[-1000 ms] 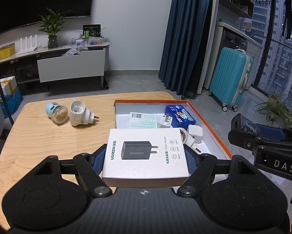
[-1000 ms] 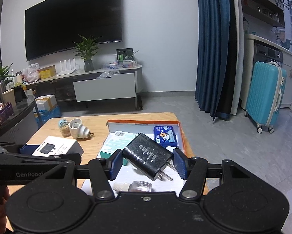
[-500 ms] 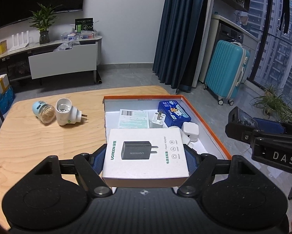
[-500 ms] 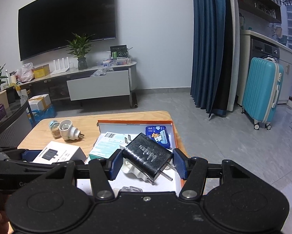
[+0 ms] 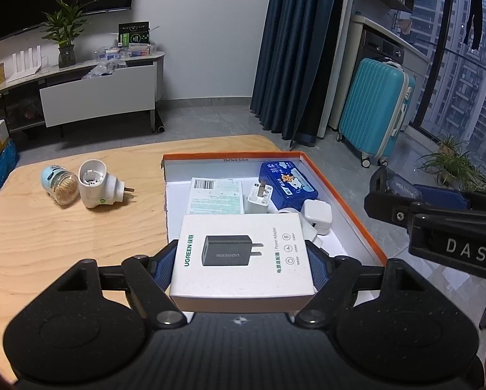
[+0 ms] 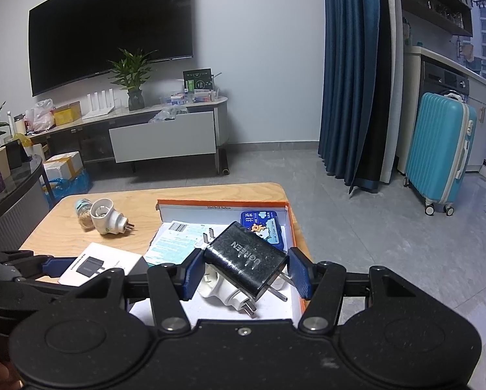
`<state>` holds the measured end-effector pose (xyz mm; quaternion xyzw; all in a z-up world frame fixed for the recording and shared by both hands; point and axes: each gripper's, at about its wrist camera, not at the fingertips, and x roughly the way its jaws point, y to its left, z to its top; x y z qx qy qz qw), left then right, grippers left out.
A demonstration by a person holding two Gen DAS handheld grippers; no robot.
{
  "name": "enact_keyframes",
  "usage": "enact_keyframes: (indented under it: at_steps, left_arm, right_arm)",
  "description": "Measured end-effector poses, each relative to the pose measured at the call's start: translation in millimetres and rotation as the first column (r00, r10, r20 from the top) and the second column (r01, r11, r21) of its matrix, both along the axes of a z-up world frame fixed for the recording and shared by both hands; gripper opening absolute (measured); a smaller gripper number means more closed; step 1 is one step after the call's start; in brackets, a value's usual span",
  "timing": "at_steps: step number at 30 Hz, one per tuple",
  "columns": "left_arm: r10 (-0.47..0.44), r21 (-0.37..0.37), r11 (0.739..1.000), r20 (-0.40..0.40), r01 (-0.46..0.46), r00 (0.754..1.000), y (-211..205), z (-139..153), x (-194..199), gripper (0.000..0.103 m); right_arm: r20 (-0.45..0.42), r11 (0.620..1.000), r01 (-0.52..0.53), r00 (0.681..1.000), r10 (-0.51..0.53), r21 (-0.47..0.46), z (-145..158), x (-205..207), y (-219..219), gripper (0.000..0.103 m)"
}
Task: Organize rigid objects
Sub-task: 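Lower the UGREEN box and black charger over the white box, then release the UGREEN box into the white box while right tool releases the black charger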
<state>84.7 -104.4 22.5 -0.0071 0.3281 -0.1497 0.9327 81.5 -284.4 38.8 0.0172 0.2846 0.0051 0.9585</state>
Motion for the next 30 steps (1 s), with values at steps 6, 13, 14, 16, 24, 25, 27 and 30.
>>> enact_keyframes:
  at_steps: [6,13,14,16,24,25,27,30]
  left_arm:
    - [0.0,-0.001,1.0,-0.013,0.0,1.0,-0.5,-2.4,4.7,0.079]
    - [0.002,0.001,1.0,-0.03,-0.002,1.0,-0.1,-7.1,11.5,0.079]
    - [0.002,0.001,1.0,-0.032,-0.002,0.999,-0.1,-7.8,12.9,0.079]
    - [0.0,0.001,1.0,-0.038,0.0,0.999,-0.5,-9.0,14.3,0.079]
    - [-0.001,0.003,1.0,-0.064,0.002,0.998,-2.5,-16.8,21.8,0.079]
    - [-0.003,0.002,1.0,-0.068,0.003,0.998,-2.7,-17.9,23.0,0.079]
    - [-0.006,0.001,1.0,-0.073,0.006,0.997,-2.6,-19.8,25.3,0.079]
    - [-0.008,-0.001,1.0,-0.084,0.008,0.996,-2.8,-23.6,29.4,0.079]
  right_arm:
    - [-0.013,1.0,-0.004,1.0,0.004,0.0,-2.8,7.9,0.5,0.068]
    - [-0.027,1.0,-0.002,1.0,0.003,0.001,-5.3,15.4,-1.9,0.068]
    - [-0.029,1.0,-0.002,1.0,0.002,0.002,-5.9,16.3,-2.3,0.068]
    - [-0.032,1.0,0.0,0.999,0.0,0.003,-7.4,18.7,-3.6,0.068]
    - [-0.055,1.0,0.009,0.998,-0.008,0.014,-15.6,34.5,-6.5,0.068]
    - [-0.056,1.0,0.01,0.998,-0.009,0.014,-16.1,37.6,-7.4,0.068]
    - [-0.058,1.0,0.014,0.998,-0.013,0.013,-18.7,42.0,-9.0,0.068]
    - [-0.06,1.0,0.02,0.998,-0.019,0.016,-22.3,50.9,-10.3,0.068]
